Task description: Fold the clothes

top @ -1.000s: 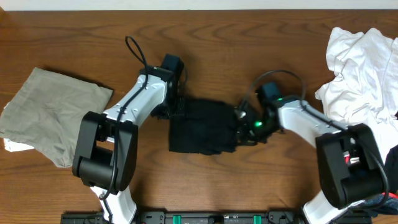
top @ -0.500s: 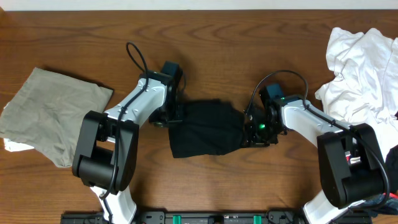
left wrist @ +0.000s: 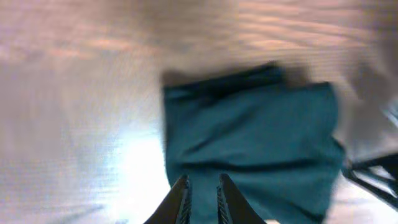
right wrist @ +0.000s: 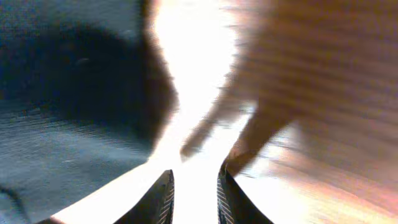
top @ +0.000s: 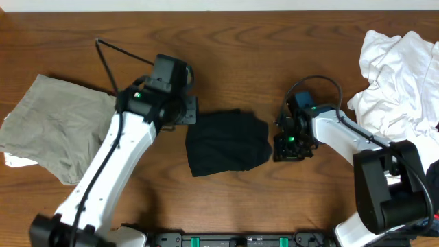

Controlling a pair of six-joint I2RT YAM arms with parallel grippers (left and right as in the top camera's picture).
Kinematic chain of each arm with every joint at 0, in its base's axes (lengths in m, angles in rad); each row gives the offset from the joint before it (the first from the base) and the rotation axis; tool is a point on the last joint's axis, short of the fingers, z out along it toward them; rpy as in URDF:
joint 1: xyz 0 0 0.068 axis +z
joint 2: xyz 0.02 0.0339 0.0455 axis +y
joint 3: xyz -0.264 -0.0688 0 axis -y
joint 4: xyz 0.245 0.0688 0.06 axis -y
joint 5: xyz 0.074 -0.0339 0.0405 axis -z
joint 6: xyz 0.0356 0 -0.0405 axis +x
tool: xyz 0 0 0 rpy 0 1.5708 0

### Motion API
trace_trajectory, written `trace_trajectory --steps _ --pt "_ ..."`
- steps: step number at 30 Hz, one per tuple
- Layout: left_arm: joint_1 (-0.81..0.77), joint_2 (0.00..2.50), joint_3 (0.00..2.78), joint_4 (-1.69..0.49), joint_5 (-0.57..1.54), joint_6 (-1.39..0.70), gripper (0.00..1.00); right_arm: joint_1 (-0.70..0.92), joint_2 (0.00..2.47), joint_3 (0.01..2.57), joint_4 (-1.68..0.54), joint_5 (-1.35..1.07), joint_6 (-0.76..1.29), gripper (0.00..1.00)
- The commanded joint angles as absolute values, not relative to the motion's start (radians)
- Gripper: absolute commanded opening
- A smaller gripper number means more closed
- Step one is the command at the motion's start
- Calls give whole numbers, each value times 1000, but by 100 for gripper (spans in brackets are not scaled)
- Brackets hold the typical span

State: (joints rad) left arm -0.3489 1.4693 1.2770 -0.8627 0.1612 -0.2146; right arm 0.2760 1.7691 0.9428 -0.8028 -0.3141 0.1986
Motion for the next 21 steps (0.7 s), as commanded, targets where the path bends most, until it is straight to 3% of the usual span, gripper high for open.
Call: trace_trajectory --steps 1,8,16,21 --pt "-382 1508 1259 -852 229 -76 16 228 1786 934 -801 -110 247 24" --pt "-406 1643 1187 -770 224 -37 16 193 1786 934 -809 -165 236 22" --pt "-383 1851 1186 -693 221 -38 16 224 1786 934 -818 -538 83 24" --pt "-384 1910 1185 -723 281 -39 16 289 1786 934 -793 -604 98 27"
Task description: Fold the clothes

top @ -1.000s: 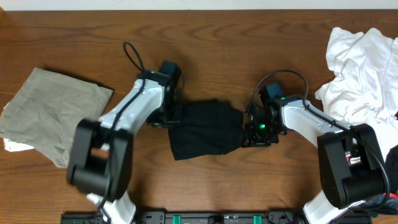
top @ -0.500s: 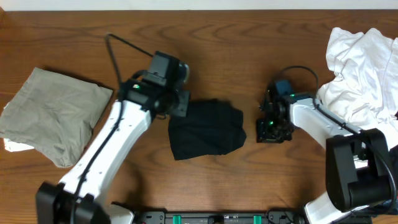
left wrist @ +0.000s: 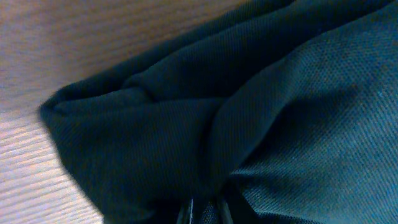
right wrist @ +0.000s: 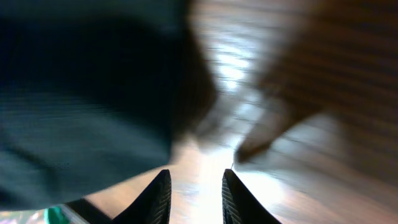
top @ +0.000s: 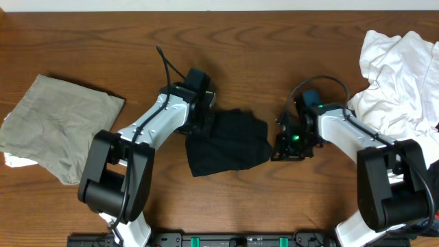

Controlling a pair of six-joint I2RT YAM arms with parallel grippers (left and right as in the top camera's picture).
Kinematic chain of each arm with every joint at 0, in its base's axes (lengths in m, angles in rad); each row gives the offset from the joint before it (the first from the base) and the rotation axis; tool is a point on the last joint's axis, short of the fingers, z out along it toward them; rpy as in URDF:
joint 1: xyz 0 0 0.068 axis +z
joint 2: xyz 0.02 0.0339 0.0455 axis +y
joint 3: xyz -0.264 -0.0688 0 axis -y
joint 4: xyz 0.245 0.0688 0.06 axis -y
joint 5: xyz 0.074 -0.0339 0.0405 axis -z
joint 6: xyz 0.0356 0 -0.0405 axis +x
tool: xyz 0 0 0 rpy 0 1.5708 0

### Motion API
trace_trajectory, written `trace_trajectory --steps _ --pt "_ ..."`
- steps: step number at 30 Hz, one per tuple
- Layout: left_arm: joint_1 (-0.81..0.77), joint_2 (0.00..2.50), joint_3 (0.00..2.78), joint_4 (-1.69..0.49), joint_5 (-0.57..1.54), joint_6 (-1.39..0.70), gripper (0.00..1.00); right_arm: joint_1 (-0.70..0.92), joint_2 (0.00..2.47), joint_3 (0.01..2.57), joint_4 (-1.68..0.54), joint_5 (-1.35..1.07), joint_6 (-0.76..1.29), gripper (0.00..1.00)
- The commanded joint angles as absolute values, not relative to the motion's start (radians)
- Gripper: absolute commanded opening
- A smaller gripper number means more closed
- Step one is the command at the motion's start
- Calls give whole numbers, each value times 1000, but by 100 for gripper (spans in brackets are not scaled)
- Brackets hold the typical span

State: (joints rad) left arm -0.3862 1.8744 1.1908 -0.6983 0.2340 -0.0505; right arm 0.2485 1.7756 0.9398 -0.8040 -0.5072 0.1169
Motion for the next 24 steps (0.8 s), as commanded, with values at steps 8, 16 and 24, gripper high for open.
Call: trace_trajectory --steps 8,16,24 --pt "-384 1921 1185 -957 326 -163 16 393 1786 934 -640 -506 257 31" --pt "-384 1921 1185 -1208 435 -193 15 350 1786 934 -469 -306 313 33" --pt "-382 1842 1190 -1211 432 -161 7 295 1781 947 -443 -307 207 33"
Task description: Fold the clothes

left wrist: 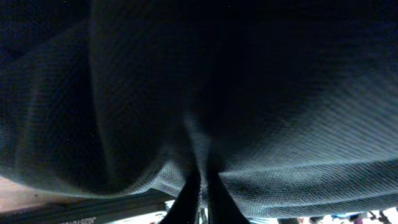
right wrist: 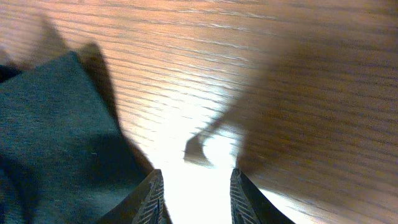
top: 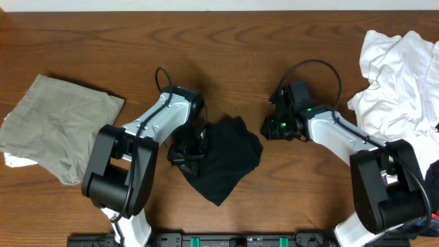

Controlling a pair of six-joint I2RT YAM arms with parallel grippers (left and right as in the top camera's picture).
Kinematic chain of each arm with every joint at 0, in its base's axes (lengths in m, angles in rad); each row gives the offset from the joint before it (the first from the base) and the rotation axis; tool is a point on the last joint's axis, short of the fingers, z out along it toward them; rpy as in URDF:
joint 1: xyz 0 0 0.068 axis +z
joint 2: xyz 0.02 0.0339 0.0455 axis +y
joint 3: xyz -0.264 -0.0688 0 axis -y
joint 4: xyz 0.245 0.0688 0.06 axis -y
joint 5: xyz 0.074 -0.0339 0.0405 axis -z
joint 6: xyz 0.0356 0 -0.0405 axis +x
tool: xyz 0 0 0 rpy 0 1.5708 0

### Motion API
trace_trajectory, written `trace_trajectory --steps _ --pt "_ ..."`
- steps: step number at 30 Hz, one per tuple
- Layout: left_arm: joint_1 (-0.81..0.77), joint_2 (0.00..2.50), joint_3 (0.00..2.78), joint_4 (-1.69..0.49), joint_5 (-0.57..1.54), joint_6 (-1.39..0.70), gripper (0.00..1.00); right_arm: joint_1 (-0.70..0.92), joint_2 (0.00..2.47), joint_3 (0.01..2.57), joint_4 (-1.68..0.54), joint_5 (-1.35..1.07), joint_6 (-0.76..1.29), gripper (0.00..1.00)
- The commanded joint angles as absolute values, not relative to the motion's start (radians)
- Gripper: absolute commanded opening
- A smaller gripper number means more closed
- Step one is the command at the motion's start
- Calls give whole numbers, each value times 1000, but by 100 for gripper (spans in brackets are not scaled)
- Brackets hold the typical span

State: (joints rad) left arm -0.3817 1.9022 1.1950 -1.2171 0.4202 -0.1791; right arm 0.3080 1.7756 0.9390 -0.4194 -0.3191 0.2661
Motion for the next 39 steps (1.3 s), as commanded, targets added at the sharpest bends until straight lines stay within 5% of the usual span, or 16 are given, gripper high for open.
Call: trace_trajectory --steps 1,7,10,17,29,39 --pt "-382 1811 1193 -1201 415 -162 7 289 1776 955 -471 -307 190 33" --pt "-383 1565 1208 -1103 208 -162 8 245 1649 1046 -706 -415 60 30" --pt "-382 1491 1208 -1011 163 -154 25 248 1542 1080 -805 -586 -30 30" --pt "-383 1540 1193 -924 201 -154 26 329 1446 1077 -871 -741 -54 31" --pt "-383 1806 1193 -873 306 -124 25 476 1608 927 -712 -737 55 30" --pt "-383 1967 1193 -875 298 -126 25 436 1772 894 -631 -532 86 31"
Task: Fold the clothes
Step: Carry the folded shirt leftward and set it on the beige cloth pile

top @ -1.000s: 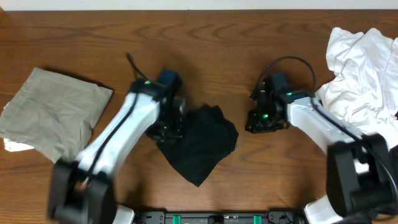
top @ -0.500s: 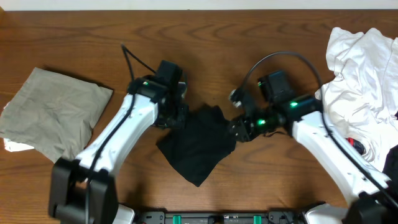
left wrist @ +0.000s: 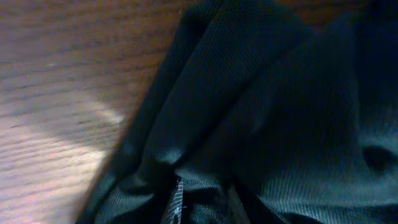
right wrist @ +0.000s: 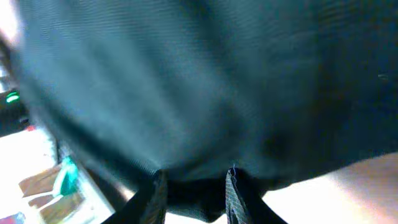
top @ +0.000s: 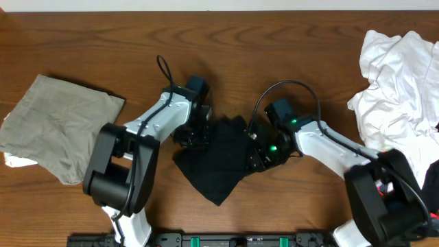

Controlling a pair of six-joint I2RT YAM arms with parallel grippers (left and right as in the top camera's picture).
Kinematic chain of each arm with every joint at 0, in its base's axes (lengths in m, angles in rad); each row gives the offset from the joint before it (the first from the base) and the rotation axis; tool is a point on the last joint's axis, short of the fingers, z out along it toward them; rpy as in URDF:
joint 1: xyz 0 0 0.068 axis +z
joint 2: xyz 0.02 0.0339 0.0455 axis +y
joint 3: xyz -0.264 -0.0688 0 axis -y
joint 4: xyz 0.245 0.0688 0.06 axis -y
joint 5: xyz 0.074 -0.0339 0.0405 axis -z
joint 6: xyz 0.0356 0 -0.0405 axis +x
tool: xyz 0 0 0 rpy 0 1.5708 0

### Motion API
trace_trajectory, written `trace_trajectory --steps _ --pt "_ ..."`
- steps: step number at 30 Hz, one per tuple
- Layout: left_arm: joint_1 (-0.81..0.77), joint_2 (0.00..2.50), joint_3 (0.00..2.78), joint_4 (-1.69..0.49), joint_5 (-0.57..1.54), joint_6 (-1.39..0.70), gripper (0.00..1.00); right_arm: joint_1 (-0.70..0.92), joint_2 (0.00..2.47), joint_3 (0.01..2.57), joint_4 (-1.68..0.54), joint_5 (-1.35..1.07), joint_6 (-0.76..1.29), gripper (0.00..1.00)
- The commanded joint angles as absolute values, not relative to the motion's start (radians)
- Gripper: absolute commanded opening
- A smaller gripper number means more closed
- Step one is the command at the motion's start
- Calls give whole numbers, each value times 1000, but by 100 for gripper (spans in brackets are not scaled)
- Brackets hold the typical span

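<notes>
A black garment (top: 216, 165) lies crumpled in a rough diamond at the middle of the table. My left gripper (top: 194, 136) is at its upper left edge. In the left wrist view the left gripper (left wrist: 202, 200) has its fingers apart, and dark folds lie between and over them. My right gripper (top: 257, 154) is at the garment's right edge. Seen from the right wrist, the right gripper (right wrist: 194, 186) is open, with the black cloth (right wrist: 199, 93) filling the view and its edge in the gap between the fingers.
A folded beige garment (top: 58, 123) lies at the left end of the table. A heap of white clothes (top: 401, 75) sits at the right end, with something dark (top: 432, 175) just below it. Bare wood (top: 226, 55) runs along the back.
My right gripper was over bare wood up and right of the garment and is now at its right edge, with cloth between the open fingers. My left gripper sits slightly farther back, its fingers parted.
At first the garment lay as a rough square, my left gripper over its left edge and my right gripper beside its right edge. Then the left gripper was shut on its upper left corner. Later the cloth was a diamond, and now both grippers stand open at its edges.
</notes>
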State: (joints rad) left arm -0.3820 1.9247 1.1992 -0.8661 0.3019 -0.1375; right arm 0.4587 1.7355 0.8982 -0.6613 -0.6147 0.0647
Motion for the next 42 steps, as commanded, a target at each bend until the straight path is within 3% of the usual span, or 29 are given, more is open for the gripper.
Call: trace_trajectory --steps 1,9,15,21,27,32,37,42 --pt "-383 1976 1193 -877 298 -128 26 430 1789 894 -603 -527 86 33" --pt "-383 2002 1193 -982 311 -200 25 386 1915 896 -418 -521 97 35" --pt "-383 2001 1193 -1020 540 -204 25 306 1922 944 -335 -507 115 41" --pt "-380 1919 1193 -1016 579 -100 25 221 1922 1076 -506 -540 93 38" --pt "-335 1659 1196 -1002 443 -127 26 210 1894 1155 -676 -538 -23 36" --pt "-307 1516 1196 -1013 338 -183 58 221 1816 1178 -776 -556 -24 36" --pt "-304 1522 1174 -1035 339 -199 87 270 1763 1178 -868 -530 -43 36" --pt "-304 1565 1063 -969 368 -206 93 332 1769 1165 -878 -521 -43 38"
